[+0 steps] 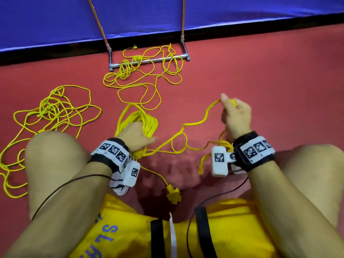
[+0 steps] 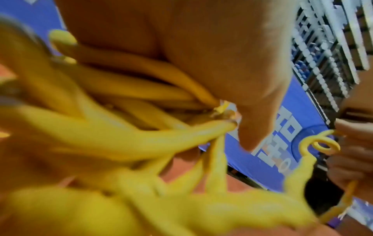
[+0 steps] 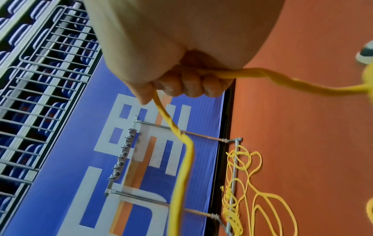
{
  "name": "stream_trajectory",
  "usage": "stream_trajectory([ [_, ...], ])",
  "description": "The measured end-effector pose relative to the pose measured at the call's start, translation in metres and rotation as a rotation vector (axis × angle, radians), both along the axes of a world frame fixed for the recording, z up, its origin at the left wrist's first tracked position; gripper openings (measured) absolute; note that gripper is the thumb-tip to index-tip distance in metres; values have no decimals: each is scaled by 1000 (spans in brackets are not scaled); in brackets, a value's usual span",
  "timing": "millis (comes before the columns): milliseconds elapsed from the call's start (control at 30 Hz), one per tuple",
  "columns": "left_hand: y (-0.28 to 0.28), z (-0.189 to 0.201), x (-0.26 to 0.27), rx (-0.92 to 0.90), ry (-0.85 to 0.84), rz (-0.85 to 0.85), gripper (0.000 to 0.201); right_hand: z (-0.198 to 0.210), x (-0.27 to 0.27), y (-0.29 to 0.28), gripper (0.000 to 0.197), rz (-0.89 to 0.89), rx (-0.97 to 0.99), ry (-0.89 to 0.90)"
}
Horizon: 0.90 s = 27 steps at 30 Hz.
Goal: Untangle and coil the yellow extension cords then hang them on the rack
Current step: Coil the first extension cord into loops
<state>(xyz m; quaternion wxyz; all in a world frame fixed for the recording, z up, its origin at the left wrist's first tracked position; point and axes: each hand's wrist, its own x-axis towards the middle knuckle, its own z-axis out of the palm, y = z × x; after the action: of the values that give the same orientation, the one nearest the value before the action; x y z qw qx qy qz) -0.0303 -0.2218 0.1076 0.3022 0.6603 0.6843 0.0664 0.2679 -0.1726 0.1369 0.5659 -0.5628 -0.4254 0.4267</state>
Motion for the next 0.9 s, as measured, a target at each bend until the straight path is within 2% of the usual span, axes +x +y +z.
stream_trajectory([
  [67, -4, -13, 7, -124, -140, -21, 73, 2, 12, 9, 52, -68, 43, -57],
  [133, -10, -11, 22, -240, -243, -103, 75, -1, 16, 13, 52, -107, 83, -140],
  [200, -19, -8, 38, -326, -206, -193, 73, -9, 14, 17, 51, -152, 74, -201],
  [233, -24, -8, 43, -375, -135, -207, 70, -14, 13, 19, 51, -165, 58, -213],
  [300, -33, -14, 49, -426, -101, -273, 57, -26, 12, 22, 53, -188, -9, -233],
  [367, -36, -13, 50, -433, -204, -303, 38, -39, 13, 25, 50, -196, -88, -306],
  [433, -33, -5, 47, -396, -344, -251, 26, -48, 11, 23, 41, -98, -195, -463],
  [467, -30, -5, 44, -369, -418, -186, 26, -50, 6, 19, 46, 10, -246, -558],
  [533, -25, 0, 43, -372, -598, -70, 32, -52, -7, 9, 66, 297, -185, -649],
  [600, -28, 3, 46, -436, -792, 21, 37, -46, -28, -4, 65, 614, -116, -528],
  [667, -32, 8, 52, -501, -970, 99, 41, -48, -44, -14, 56, 837, -177, -370],
  [733, -36, 14, 53, -544, -1141, 159, 38, -55, -49, -19, 47, 895, -194, -288],
  [833, -33, 24, 52, -527, -1309, 277, 40, -61, -45, -19, 42, 868, -233, -149],
  [900, -31, 30, 53, -476, -1375, 360, 34, -61, -42, -16, 19, 820, -258, -149],
])
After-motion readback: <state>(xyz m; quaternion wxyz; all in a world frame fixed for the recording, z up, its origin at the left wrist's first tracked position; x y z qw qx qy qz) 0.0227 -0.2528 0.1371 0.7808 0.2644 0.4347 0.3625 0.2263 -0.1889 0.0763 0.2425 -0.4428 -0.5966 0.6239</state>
